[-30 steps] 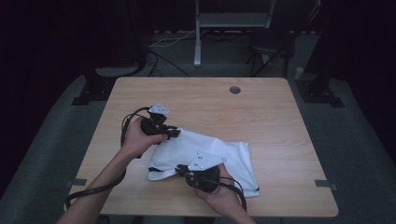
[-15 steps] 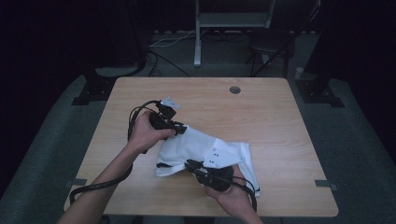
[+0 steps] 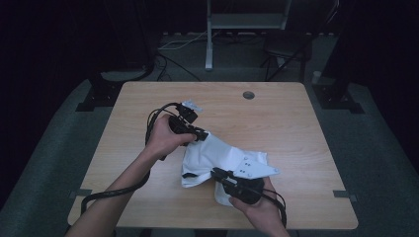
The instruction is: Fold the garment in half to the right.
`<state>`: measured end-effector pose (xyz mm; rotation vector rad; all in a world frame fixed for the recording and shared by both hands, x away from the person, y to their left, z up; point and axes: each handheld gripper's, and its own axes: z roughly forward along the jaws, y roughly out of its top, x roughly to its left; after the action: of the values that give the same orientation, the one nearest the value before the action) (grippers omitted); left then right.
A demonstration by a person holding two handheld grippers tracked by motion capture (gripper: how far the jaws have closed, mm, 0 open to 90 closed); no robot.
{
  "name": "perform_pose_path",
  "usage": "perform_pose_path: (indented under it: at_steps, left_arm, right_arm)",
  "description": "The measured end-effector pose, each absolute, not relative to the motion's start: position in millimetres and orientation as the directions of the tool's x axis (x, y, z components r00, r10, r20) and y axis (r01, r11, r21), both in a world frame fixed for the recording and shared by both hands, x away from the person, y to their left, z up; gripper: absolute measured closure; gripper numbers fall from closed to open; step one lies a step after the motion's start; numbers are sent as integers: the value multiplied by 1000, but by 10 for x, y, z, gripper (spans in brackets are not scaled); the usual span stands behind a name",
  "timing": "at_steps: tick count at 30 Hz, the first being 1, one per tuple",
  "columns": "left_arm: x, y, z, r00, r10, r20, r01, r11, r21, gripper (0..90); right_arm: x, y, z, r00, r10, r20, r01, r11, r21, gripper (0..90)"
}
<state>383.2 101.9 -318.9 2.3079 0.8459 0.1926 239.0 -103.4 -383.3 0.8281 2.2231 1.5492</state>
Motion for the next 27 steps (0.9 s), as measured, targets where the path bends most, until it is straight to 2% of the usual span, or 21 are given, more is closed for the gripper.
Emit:
perform_pose_path:
  at_steps: [27]
  left_arm:
    - [3822, 623, -3182, 808, 576, -125, 506, -569, 648, 748]
  right_arm:
    - [2335, -1548, -4062, -695, 697, 179, 415, 185, 891, 825]
